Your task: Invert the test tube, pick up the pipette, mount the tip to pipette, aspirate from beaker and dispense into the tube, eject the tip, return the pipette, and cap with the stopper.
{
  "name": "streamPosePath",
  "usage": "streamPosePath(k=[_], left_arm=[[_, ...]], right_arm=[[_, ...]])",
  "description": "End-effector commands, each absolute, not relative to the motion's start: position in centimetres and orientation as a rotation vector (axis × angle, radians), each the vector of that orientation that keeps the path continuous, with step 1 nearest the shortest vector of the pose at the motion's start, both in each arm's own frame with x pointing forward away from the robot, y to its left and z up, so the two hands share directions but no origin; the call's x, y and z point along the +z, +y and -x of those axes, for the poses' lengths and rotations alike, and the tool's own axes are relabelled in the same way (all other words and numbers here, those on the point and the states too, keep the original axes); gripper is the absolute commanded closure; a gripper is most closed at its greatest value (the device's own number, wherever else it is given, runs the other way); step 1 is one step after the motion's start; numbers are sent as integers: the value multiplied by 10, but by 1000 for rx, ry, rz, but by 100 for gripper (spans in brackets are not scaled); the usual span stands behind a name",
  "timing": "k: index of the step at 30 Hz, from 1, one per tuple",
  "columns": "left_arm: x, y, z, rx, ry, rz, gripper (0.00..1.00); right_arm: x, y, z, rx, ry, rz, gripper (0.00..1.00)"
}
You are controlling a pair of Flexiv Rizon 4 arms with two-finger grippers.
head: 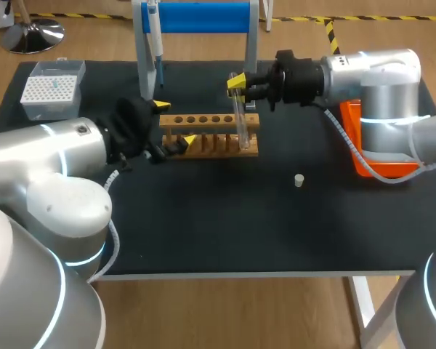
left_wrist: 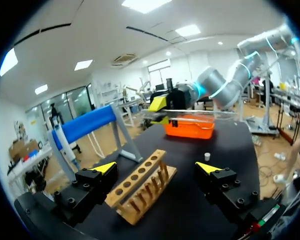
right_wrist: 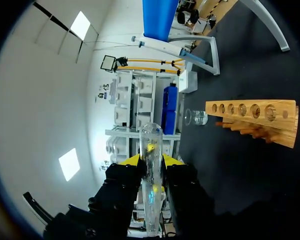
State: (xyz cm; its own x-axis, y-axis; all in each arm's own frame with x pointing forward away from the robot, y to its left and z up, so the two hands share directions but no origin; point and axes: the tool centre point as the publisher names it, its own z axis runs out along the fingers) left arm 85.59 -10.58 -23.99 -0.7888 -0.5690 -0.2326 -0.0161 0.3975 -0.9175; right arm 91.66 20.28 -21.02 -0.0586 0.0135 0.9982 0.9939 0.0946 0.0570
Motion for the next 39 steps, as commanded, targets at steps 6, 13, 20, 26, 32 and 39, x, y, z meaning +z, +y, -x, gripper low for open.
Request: streamPosePath(k=[6,13,20,26,32,39], left_arm=[[-225,-101,-849,-1464,1819,-323,0],[-225,-101,-849,-1464,1819,-323,0],[-225,-101,-849,-1464,1819,-323,0],[-225,-110,-853,-1250,1669,-592,0],[-221,-107,-848,-1071,1488,-845,0],[-211,-120,-843,-943,1341,-1075,0]], right_arm=[[-209,202,-916,-1172,-1309,1126,100],[-209,202,-916,-1172,-1309,1126,100],[-209,202,-916,-1172,-1309,1126,100],[-209,202,-916,-1172,-1309,1126,100],[-209,202,-916,-1172,-1309,1126,100],[-209,202,-916,-1172,-1309,1126,100]])
